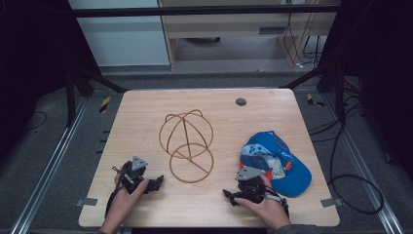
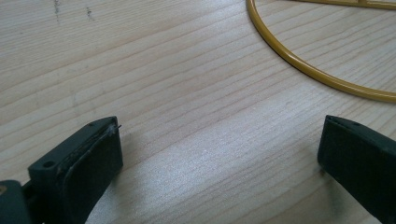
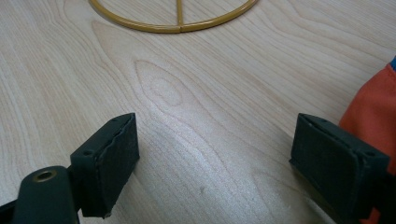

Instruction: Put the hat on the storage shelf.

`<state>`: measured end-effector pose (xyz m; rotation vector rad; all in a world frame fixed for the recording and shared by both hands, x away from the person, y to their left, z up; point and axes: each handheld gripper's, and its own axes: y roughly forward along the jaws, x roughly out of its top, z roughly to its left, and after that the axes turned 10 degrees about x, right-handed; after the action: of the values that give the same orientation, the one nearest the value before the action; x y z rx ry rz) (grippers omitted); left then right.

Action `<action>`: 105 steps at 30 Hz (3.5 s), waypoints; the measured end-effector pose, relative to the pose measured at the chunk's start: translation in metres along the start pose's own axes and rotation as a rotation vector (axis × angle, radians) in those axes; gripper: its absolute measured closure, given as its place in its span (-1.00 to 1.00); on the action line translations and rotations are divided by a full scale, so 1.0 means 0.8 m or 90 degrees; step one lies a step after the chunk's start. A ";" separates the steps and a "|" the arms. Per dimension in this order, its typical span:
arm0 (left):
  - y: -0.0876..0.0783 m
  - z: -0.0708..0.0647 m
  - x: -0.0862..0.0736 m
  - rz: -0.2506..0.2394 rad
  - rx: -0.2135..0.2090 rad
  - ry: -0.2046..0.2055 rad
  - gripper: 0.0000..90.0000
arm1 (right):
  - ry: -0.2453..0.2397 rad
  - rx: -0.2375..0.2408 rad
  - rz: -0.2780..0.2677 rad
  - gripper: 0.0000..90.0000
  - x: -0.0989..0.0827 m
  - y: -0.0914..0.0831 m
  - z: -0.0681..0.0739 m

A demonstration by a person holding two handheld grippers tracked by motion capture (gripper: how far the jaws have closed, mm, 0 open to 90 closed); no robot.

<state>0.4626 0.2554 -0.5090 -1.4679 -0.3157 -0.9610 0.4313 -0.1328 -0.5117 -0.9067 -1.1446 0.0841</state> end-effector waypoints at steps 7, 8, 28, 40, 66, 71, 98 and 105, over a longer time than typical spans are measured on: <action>0.000 0.000 0.000 0.000 0.000 0.000 -1.00 | -0.004 0.000 0.011 -0.74 0.001 -0.001 0.001; 0.000 0.000 0.000 0.000 0.000 0.000 -1.00 | -0.004 0.000 0.011 -0.74 0.001 -0.001 0.001; 0.000 0.000 0.000 0.000 0.000 0.000 -1.00 | -0.038 -0.042 0.079 -0.63 0.077 -0.140 -0.027; 0.000 0.000 0.000 0.000 0.001 0.000 -1.00 | 0.010 -0.086 0.161 -0.40 0.083 -0.190 -0.085; 0.000 0.000 0.000 0.000 0.001 0.000 -1.00 | 0.064 -0.032 0.259 0.30 0.075 -0.167 -0.151; 0.000 0.000 0.000 0.000 0.001 0.000 -1.00 | 0.077 -0.012 0.263 0.48 0.068 -0.156 -0.156; 0.000 -0.001 0.000 0.001 0.000 0.002 -1.00 | 0.047 0.016 0.241 1.00 0.115 -0.194 -0.139; 0.000 -0.001 0.000 0.001 -0.001 0.002 -1.00 | 0.028 0.020 0.230 1.00 0.144 -0.217 -0.127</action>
<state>0.4621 0.2548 -0.5089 -1.4670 -0.3117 -0.9625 0.5000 -0.2483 -0.3227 -1.0740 -0.9267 0.3731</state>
